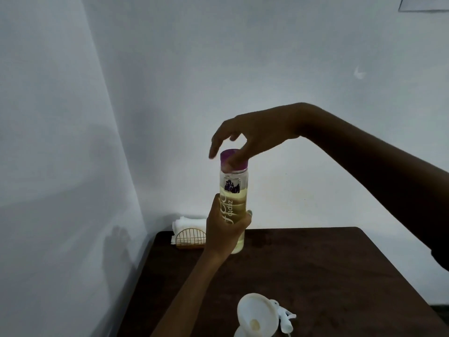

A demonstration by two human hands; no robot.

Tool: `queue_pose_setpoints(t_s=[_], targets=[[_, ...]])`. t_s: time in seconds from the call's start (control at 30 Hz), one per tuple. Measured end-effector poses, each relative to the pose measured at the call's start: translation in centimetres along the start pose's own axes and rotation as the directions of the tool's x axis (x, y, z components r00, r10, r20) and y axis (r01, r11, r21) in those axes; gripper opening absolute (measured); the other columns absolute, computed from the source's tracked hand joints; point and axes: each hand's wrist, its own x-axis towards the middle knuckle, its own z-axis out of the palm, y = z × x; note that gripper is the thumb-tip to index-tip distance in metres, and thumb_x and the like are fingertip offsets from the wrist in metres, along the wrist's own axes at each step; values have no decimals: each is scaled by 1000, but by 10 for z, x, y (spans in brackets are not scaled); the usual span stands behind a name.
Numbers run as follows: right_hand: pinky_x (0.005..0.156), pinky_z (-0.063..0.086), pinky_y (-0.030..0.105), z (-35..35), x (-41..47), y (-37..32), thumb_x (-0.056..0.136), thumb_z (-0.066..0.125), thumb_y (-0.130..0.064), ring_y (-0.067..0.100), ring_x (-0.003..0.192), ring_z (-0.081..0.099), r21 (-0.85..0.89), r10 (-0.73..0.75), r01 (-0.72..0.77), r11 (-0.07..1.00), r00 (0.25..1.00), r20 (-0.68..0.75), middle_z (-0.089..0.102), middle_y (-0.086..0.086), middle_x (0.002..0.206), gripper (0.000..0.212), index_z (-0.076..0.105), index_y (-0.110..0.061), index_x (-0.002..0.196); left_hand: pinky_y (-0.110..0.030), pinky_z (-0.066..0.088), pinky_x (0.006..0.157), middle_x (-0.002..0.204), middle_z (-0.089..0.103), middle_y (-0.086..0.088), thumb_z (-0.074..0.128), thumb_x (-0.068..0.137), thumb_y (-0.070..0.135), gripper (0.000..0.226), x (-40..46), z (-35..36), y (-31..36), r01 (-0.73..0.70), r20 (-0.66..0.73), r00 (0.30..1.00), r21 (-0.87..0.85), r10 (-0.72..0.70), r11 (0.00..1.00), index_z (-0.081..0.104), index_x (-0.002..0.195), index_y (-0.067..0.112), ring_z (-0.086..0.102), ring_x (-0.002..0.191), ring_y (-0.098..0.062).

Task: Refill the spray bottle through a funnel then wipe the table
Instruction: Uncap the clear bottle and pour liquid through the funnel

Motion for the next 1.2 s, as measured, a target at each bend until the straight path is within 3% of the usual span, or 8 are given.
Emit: queue_pose_setpoints(t_s=[0.17,0.27,0.53,0.63,0.73,0.93,1.07,1.2], targets=[[58,53,26,9,17,7,86,60,-47,17,74,65,-81,72,-78,994,994,-79,67,4,99,34,64,-19,105,-16,53,68,83,63,9,72,66,20,40,1,1,-1,-2,-8,1000,-3,2,1000,49,98,32,64,74,-5],[75,55,30,1,8,5,82,70,-20,14,96,63,-3,-42,42,999,999,26,64,-12,107,24,66,-26,105,-17,54,69,83,63,9,72,66,22,39,0,1,-4,8,-7,1000,-5,-8,1000,49,96,32,64,74,-5],[52,48,23,10,20,6,83,58,-55,17,65,66,-86,115,-122,989,990,-79,69,5,94,39,65,-18,95,-21,55,71,86,63,5,71,68,22,40,2,1,-5,12,25,1000,-5,-12,1000,49,101,27,65,77,-10],[66,56,26,3,12,4,82,68,-21,10,82,66,-34,11,-11,999,1000,2,67,-10,99,15,68,-23,97,-20,55,73,90,64,4,71,67,25,42,0,1,-8,28,15,1000,3,-28,1000,49,102,29,65,80,-8],[85,52,31,2,8,0,75,75,-36,8,107,56,-3,7,-7,1000,999,33,56,-21,114,32,65,-33,105,-16,54,71,90,64,5,71,67,25,41,-2,-1,-9,43,17,999,-1,-43,999,48,101,31,65,80,-6],[68,50,28,16,22,7,80,65,-50,19,59,70,-49,161,-160,986,987,11,70,2,88,37,64,-18,98,-13,51,69,88,64,3,71,66,23,41,-3,-1,-9,44,-2,999,-7,-44,999,50,102,27,64,78,-7],[72,52,21,10,12,6,75,77,-21,16,100,63,-11,8,-6,1000,993,121,59,-8,121,31,66,-27,104,-16,52,71,89,65,6,71,65,27,42,-7,-1,-14,68,4,998,9,-68,998,50,101,27,65,79,-6],[72,52,24,19,14,5,71,67,-59,12,96,62,-45,128,-126,991,991,45,52,-7,125,52,58,-33,116,-22,55,74,89,65,3,71,66,25,42,-7,0,-15,74,10,997,12,-74,997,50,102,24,65,79,-9]])
